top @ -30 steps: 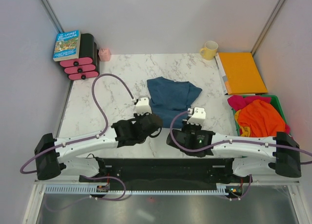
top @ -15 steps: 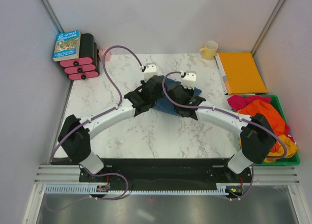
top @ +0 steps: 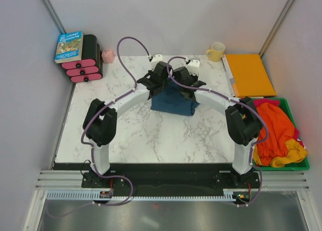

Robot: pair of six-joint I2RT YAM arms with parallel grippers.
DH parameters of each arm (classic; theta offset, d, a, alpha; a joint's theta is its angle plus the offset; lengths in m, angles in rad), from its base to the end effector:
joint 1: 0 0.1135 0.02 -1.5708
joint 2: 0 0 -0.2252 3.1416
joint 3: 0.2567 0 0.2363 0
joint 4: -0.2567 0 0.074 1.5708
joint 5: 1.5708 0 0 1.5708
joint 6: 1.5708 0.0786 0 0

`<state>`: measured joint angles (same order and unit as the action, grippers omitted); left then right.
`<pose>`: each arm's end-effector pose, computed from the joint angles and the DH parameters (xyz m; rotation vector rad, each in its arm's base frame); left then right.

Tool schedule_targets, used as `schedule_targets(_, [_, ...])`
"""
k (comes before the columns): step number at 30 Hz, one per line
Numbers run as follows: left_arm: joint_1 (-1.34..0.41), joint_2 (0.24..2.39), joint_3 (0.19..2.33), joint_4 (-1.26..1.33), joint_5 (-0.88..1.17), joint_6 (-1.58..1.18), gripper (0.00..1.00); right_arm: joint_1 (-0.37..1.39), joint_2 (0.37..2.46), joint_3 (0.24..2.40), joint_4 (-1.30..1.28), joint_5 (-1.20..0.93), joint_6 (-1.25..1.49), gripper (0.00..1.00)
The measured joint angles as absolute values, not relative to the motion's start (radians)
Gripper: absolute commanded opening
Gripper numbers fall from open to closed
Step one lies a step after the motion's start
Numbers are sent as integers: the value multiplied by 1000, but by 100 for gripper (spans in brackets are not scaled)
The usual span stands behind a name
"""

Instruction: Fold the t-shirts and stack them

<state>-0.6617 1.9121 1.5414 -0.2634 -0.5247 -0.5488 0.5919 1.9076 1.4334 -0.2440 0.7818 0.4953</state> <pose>0.3749 -0.2421 0.2147 -0.1658 2.1058 -0.1402 0.3818 0.1900 0.1897 0.2815 2.0460 -0.2392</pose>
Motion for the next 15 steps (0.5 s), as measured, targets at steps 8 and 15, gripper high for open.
schedule_targets(8, [-607,2071,1738,-283,-450,-526,2,536,2009,1510,-221,731,483,0])
schedule_targets(15, [-588,2165,1811,-296,-411,-515,16,506,2101,1571,-217,706,472,20])
